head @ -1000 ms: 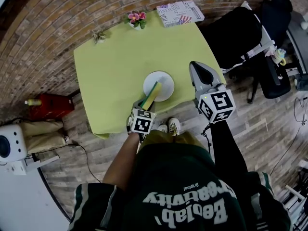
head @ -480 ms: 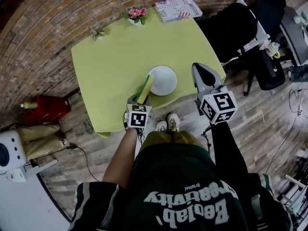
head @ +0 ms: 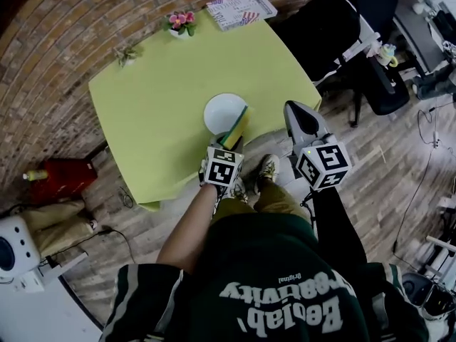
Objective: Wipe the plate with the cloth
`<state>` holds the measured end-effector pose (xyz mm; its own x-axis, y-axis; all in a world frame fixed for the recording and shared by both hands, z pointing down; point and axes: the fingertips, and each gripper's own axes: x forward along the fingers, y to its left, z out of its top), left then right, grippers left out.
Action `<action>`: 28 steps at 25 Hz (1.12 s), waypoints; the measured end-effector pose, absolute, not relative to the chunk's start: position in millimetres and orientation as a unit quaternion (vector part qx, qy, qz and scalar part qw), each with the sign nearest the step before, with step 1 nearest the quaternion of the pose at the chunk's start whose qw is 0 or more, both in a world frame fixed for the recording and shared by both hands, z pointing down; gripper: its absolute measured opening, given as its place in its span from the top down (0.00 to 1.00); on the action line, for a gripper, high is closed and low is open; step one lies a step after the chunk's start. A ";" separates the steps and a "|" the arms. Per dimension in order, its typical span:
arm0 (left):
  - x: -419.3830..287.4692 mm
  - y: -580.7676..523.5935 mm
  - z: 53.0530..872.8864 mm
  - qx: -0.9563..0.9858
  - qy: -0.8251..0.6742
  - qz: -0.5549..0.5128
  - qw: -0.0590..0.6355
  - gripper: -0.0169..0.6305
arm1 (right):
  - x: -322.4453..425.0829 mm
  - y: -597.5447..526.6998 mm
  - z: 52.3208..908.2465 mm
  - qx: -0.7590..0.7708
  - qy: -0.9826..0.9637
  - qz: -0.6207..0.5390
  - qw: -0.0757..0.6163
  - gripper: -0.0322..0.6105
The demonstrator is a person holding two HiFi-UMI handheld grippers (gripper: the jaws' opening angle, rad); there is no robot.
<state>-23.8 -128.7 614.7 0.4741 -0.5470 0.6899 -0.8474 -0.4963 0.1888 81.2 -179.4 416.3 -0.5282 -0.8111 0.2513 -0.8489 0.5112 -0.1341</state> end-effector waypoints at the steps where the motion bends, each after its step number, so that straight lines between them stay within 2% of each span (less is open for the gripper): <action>1: -17.3 -128.1 618.4 0.817 -0.419 0.287 0.271 0.77 | 84.9 -179.3 417.0 0.480 -0.865 0.121 0.079 0.93; 11: -24.1 -128.5 628.0 0.806 -0.429 0.307 0.270 0.78 | 91.2 -184.0 417.9 0.477 -0.867 0.122 0.078 0.93; 24: -125.1 -110.6 631.7 0.747 -0.518 0.309 0.280 0.78 | 47.5 -183.9 423.5 0.435 -0.888 0.125 0.078 0.93; 28: -136.2 -105.9 627.0 0.744 -0.520 0.308 0.285 0.78 | 38.2 -181.0 424.4 0.429 -0.891 0.124 0.079 0.93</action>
<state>-136.2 -105.9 627.0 0.2687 -0.5987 0.7545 -0.9495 -0.2964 0.1029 38.2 -181.0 424.4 -0.6192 -0.7452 0.2475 -0.7844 0.6012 -0.1523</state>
